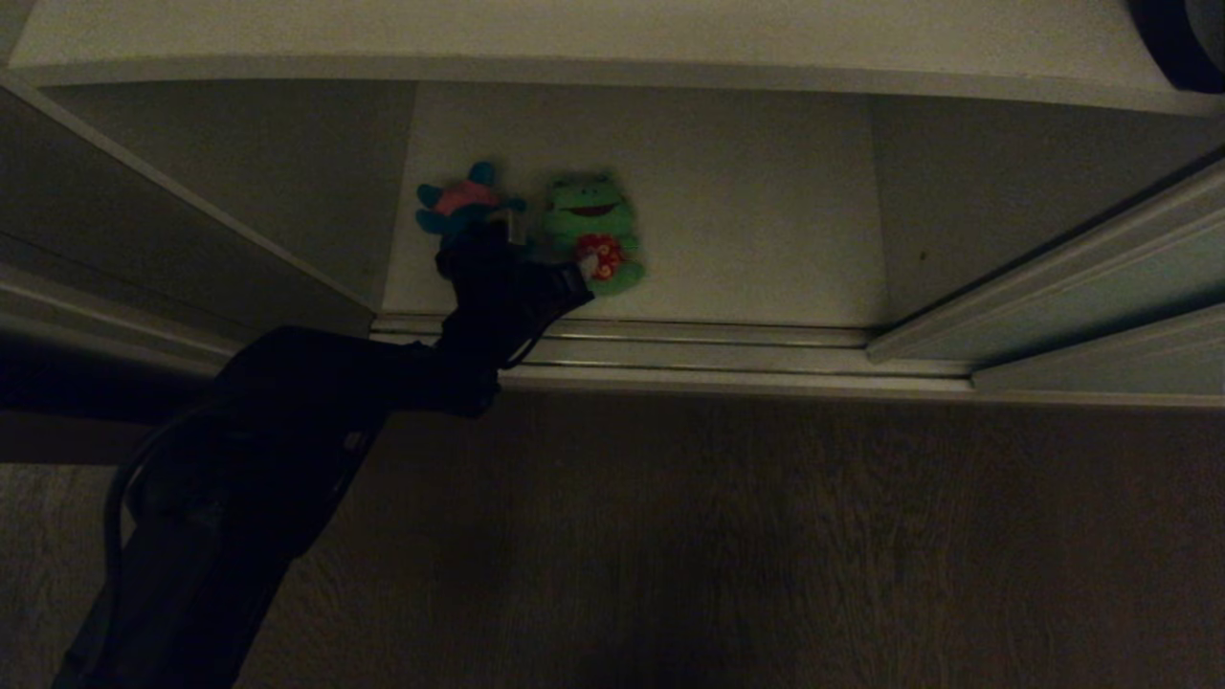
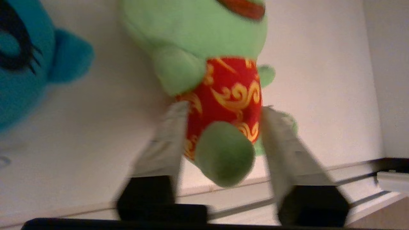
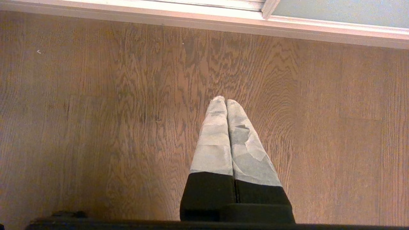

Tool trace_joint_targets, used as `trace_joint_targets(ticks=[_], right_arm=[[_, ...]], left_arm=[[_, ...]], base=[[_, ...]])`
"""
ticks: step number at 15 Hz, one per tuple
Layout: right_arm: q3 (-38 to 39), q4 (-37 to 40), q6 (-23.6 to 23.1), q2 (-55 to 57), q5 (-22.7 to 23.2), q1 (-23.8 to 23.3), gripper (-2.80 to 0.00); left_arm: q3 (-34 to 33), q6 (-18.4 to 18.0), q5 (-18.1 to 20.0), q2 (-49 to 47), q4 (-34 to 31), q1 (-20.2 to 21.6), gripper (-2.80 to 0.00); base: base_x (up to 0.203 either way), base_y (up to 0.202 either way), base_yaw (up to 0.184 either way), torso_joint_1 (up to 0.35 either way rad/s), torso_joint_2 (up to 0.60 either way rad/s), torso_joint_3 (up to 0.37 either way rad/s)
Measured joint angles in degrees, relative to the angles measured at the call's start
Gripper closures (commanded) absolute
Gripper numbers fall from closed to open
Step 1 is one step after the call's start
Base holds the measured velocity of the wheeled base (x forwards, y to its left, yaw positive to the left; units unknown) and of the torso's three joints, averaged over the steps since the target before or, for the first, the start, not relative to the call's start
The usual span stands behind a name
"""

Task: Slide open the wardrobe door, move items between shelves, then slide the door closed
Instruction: Place the green doll on the lower shelf

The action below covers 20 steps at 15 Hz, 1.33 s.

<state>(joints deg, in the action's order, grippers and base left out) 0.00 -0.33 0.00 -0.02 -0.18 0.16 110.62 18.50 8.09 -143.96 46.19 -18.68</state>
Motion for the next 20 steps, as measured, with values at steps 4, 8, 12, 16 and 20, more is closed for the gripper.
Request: trace_joint_targets(ticks=[4, 8, 12, 16, 20], right_arm=[[0.00, 0.02, 0.00, 0.00, 0.00, 0.00, 0.00], [0.00, 0.00, 0.00, 0.00, 0.00, 0.00, 0.00], [0.00, 0.00, 0.00, 0.00, -0.02, 0.00, 0.00], [0.00, 0.02, 0.00, 0.00, 0.00, 0.00, 0.00], [0.00, 0.01, 0.00, 0.00, 0.00, 0.00, 0.00]], left_arm=[[0.04, -0.40, -0.47, 1.00, 0.67, 0.06, -2.80], [-1.54, -2.69, -0.55, 6.12, -4.20, 0.86, 0.00], [-8.35, -7.62, -0.32, 13.64, -11.44, 1.92, 0.00], [-22.54, -13.11, -0.46, 27.69, -23.33, 2.99, 0.00], [-41.41, -14.49, -1.94, 48.85, -31.25, 3.81, 0.00]], base=[[0.000, 0.000, 0.000, 0.000, 0.00, 0.000], [0.000, 0.000, 0.000, 0.000, 0.00, 0.000], [0.000, 0.000, 0.000, 0.000, 0.00, 0.000], [0.000, 0.000, 0.000, 0.000, 0.00, 0.000], [0.000, 0.000, 0.000, 0.000, 0.00, 0.000]])
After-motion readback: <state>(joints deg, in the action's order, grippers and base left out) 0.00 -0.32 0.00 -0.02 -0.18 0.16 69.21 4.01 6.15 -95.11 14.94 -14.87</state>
